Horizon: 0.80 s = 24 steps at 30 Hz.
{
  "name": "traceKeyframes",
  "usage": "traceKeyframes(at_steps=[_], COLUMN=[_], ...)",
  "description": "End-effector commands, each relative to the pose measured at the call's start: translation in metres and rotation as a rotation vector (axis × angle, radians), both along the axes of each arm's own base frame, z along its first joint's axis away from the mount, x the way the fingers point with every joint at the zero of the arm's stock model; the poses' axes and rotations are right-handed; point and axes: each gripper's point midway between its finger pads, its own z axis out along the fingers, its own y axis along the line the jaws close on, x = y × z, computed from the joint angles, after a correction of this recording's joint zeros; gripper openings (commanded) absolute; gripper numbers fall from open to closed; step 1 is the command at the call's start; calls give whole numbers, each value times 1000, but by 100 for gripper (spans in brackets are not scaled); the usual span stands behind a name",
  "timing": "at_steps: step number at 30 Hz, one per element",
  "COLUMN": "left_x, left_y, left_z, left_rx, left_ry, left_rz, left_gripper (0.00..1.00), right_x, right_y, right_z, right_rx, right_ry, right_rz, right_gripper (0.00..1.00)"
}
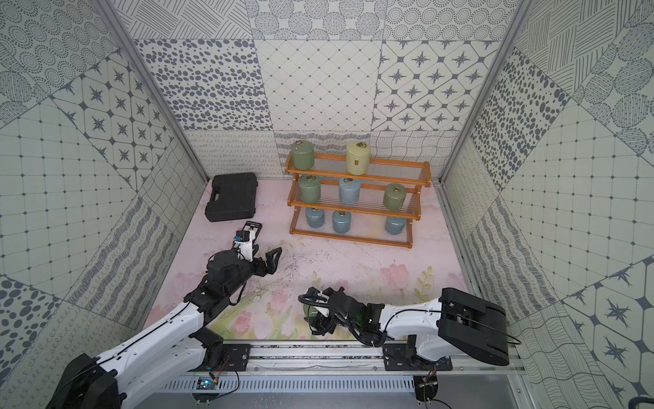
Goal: Remove the tea canisters from the shelf
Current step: Place the tea canister at the center of the board.
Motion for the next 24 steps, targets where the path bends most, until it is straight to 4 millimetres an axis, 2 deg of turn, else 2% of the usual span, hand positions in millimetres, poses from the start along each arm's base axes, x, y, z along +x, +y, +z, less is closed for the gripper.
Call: traceKeyframes(at_steps=[1, 9, 24], left_x=[-2, -2, -4], left_y=[0, 1, 3], left_z=[-7, -9, -15], left_rx=[-9, -10, -7], left_ry=[29, 45, 72], left_rz=[7, 13, 25], left_gripper=[100, 100, 100], right_x=[2, -3, -2], right_y=[13, 8, 0], right_z=[19, 8, -1], right_rx=[92, 84, 66], right_ry=[-35, -19, -17], right_rz=[-11, -20, -55], right_gripper=[57, 63, 85])
